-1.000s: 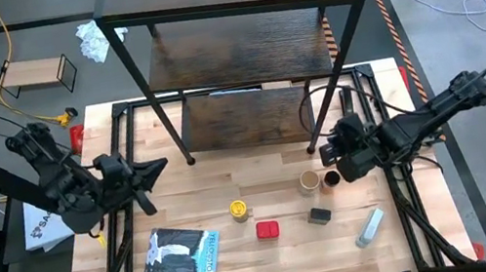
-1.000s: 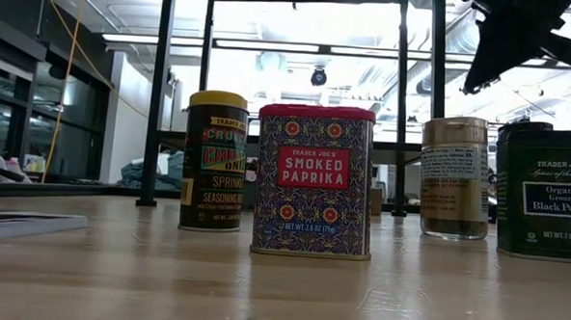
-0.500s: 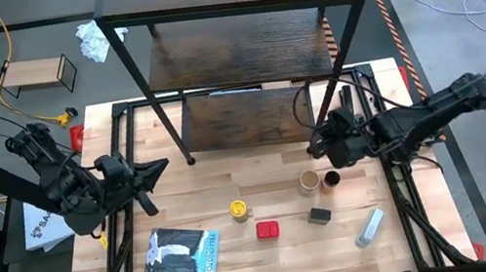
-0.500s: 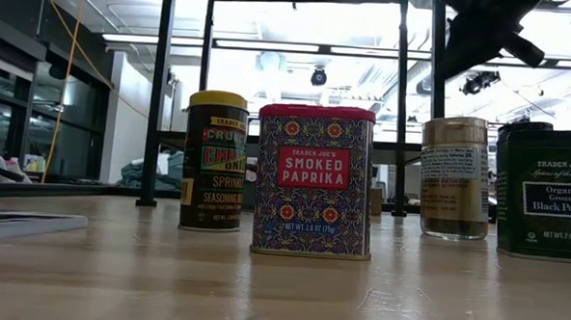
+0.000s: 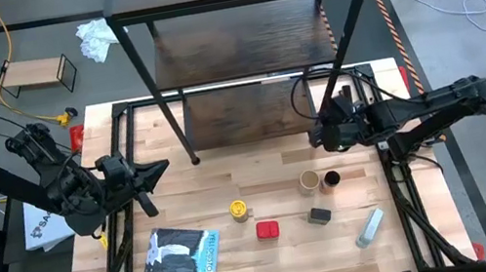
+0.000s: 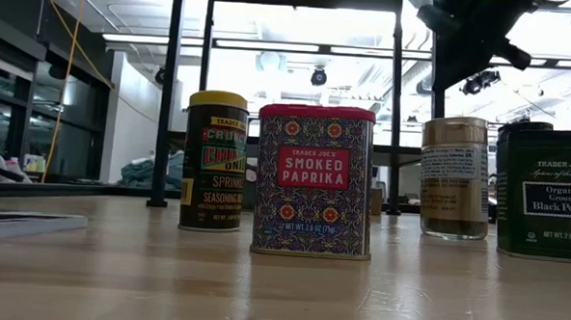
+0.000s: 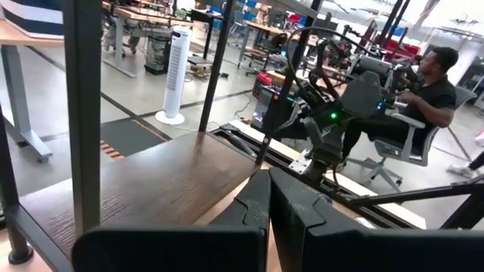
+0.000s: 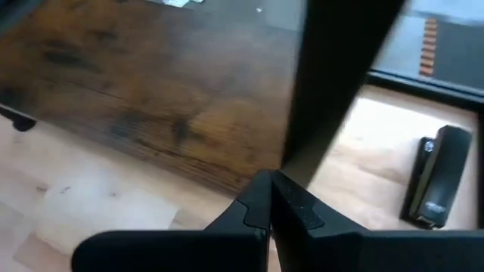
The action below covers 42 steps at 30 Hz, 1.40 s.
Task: Shelf spices
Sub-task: Adjust the shelf, then adjust the seasoning bottles and cans
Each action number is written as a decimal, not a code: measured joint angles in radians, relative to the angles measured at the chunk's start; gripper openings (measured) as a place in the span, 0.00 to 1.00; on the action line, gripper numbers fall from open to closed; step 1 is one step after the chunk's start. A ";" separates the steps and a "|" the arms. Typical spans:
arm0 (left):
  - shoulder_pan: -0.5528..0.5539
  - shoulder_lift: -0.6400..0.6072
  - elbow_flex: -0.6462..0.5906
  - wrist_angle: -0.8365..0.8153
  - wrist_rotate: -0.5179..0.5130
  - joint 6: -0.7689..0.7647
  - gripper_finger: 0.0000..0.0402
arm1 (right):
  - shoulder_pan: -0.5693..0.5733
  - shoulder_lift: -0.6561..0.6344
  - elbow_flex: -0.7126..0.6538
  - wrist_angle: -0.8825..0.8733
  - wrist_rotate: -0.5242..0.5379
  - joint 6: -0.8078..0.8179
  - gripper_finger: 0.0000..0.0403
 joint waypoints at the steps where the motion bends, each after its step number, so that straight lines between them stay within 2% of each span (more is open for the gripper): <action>1: 0.000 0.000 0.000 0.001 0.001 -0.013 0.00 | -0.003 -0.001 0.000 0.014 -0.025 -0.018 0.00; 4: -0.002 0.000 0.000 0.011 0.062 -0.046 0.00 | 0.030 -0.007 0.000 0.078 -0.137 -0.122 0.00; 8: -0.002 0.020 0.000 0.000 0.299 -0.028 0.00 | 0.141 -0.028 0.001 0.165 -0.265 -0.231 0.00; 12: 0.000 0.089 0.000 0.009 0.444 -0.065 0.01 | 0.292 -0.043 0.001 0.253 -0.340 -0.227 0.00; 16: 0.000 0.185 0.000 0.006 0.596 -0.107 0.06 | 0.437 -0.036 0.001 0.299 -0.344 -0.142 0.00; 21: 0.025 0.297 0.000 0.000 0.664 -0.159 0.19 | 0.573 -0.014 0.001 0.282 -0.370 -0.010 0.00; 25: 0.054 0.357 0.000 0.010 0.730 -0.231 0.31 | 0.670 0.028 0.002 0.209 -0.404 0.153 0.00; 28: 0.069 0.402 0.000 -0.001 0.862 -0.261 0.38 | 0.738 0.086 0.002 0.109 -0.475 0.299 0.00; 30: 0.074 0.432 0.000 -0.013 0.922 -0.271 0.39 | 0.776 0.137 0.002 0.024 -0.517 0.413 0.00; 33: 0.074 0.478 0.000 -0.061 0.836 -0.373 0.31 | 0.804 0.200 0.002 -0.117 -0.522 0.611 0.00; 36: 0.075 0.513 0.000 -0.124 0.746 -0.483 0.10 | 0.794 0.242 -0.001 -0.258 -0.483 0.802 0.00; 38: 0.077 0.532 0.000 -0.163 0.695 -0.567 0.03 | 0.776 0.250 -0.001 -0.322 -0.431 0.903 0.00; 42: 0.077 0.564 0.000 -0.178 0.665 -0.634 0.01 | 0.725 0.229 -0.001 -0.271 -0.396 0.846 0.00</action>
